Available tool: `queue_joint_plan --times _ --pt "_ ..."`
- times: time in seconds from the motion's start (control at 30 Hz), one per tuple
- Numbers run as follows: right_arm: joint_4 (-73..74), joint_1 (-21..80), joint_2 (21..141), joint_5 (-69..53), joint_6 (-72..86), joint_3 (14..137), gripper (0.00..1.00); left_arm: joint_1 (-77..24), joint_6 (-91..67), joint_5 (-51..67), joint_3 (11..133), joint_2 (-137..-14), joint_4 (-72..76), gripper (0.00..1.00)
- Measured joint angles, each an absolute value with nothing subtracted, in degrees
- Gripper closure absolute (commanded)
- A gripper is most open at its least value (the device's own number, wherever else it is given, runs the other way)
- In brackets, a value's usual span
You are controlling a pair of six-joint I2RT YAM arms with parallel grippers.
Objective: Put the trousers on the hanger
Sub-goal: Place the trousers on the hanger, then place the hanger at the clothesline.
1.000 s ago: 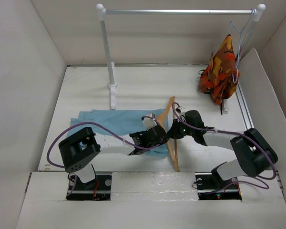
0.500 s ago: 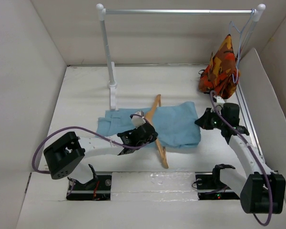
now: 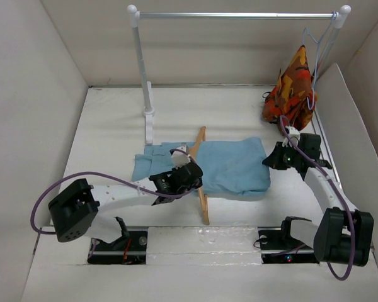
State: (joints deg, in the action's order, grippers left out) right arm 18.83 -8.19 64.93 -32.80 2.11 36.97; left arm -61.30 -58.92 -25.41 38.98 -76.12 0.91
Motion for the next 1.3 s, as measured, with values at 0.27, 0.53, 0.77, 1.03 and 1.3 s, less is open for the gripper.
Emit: queue_joint_plan --times 0.27,0.53,0.77,1.03,1.3 --pt "19.8 -7.8 65.9 -32.1 -0.9 35.5 0.5 -62.8 -53.1 -29.9 53.7 -78.8 -8.9 1.0" --pt "29.8 1.0 51.8 -34.5 0.0 49.5 0.35 -62.9 -42.2 -31.9 69.0 -76.2 -11.9 1.0" --pt "21.5 21.7 46.1 -34.9 12.4 62.7 0.25 -63.0 -32.3 -31.7 82.1 -77.0 -14.1 1.0" --pt "11.2 39.0 52.6 -25.5 25.9 60.5 0.19 -63.2 -27.9 -31.4 88.5 -80.6 -14.4 1.0" --pt "4.8 42.2 55.4 -21.6 32.7 57.2 0.14 -63.2 -29.2 -33.6 81.2 -80.1 -9.9 1.0"
